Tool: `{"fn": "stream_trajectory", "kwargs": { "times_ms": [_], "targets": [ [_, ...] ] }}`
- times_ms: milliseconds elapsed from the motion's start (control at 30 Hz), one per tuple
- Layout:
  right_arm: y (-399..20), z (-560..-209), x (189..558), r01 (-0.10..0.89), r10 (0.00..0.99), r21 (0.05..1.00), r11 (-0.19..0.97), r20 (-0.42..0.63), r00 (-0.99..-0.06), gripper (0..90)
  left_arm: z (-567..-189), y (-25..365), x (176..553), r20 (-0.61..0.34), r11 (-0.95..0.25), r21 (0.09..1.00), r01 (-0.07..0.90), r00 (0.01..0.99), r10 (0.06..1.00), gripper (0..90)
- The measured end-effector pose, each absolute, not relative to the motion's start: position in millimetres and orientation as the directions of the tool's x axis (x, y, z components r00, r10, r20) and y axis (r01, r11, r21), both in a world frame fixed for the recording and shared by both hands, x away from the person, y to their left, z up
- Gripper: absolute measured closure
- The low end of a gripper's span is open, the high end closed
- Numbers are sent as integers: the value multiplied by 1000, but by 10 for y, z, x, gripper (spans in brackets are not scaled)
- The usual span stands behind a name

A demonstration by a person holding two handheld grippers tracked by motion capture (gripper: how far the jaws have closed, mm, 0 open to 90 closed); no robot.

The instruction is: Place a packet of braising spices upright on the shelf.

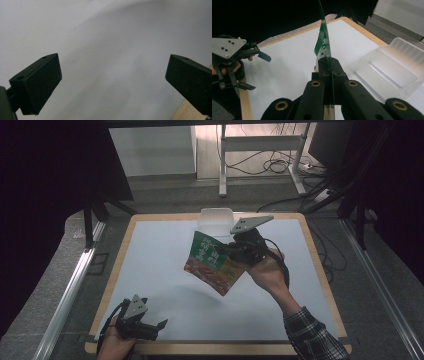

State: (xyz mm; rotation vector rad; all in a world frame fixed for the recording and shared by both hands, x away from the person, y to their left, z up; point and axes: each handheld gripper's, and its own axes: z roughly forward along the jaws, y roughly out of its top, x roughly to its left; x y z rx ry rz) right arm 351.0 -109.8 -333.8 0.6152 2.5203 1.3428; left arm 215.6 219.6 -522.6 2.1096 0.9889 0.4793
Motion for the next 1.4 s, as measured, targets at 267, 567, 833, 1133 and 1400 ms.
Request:
{"fn": "stream_trajectory", "kwargs": {
  "times_ms": [267,567,833,1133,1400],
  "targets": [
    [-1071,-3200,3650,241,451,837,492,-8,-892,891,-5225,2206,2158,14,-421,761,495,635,772,2],
    [-1021,-3023,3843,230,445,840,492,-15,-895,891,-5224,2221,2162,0,-410,764,498,636,771,0],
    [-965,-2848,4036,233,460,849,474,-14,-888,891,-5222,2225,2163,1,-413,763,497,639,770,0],
    [-931,-2688,4272,229,490,855,466,-34,-871,891,-5224,2221,2162,-1,-411,764,497,638,770,0],
    [-901,-2637,4476,216,508,859,465,-60,-859,891,-5226,2218,2164,-5,-408,765,499,637,771,0]
  ]
}}
